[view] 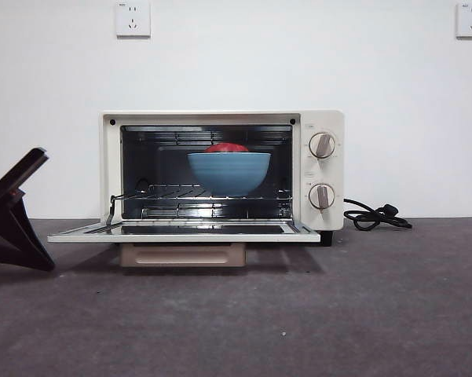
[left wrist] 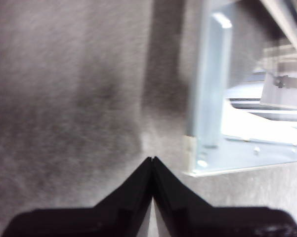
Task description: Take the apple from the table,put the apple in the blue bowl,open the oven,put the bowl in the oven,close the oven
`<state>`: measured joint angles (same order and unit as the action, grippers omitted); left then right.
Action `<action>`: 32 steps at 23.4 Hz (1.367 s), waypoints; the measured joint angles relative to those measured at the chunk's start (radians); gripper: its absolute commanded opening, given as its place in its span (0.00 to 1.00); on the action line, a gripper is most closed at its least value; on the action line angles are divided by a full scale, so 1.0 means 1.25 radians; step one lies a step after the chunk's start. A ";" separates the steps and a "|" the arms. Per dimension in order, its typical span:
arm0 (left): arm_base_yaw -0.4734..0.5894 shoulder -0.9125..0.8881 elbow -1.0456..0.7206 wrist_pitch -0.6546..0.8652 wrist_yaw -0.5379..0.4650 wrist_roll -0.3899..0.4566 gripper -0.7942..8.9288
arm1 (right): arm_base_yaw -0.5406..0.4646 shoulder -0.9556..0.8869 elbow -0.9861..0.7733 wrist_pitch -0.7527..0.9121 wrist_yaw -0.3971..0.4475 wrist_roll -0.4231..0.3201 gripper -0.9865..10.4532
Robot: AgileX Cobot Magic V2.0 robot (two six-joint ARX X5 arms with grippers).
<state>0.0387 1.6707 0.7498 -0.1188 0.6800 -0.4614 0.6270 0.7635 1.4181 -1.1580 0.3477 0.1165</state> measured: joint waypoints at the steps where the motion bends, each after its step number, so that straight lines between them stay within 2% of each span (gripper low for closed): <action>1: 0.000 0.004 0.000 0.009 0.000 -0.009 0.07 | 0.000 0.000 0.000 0.000 0.000 0.000 0.08; 10: 0.002 0.008 0.000 0.080 0.033 -0.087 0.07 | 0.000 0.000 0.000 0.000 0.000 0.001 0.08; 19: 0.007 0.011 0.011 0.123 0.099 -0.130 0.07 | 0.000 0.000 0.000 0.000 -0.001 0.003 0.08; 32: 0.005 0.011 0.165 0.120 0.136 -0.168 0.07 | 0.000 0.000 0.000 0.000 -0.006 0.022 0.08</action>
<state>0.0456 1.6848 0.9565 0.0315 0.8501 -0.6712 0.6270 0.7635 1.4181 -1.1580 0.3401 0.1436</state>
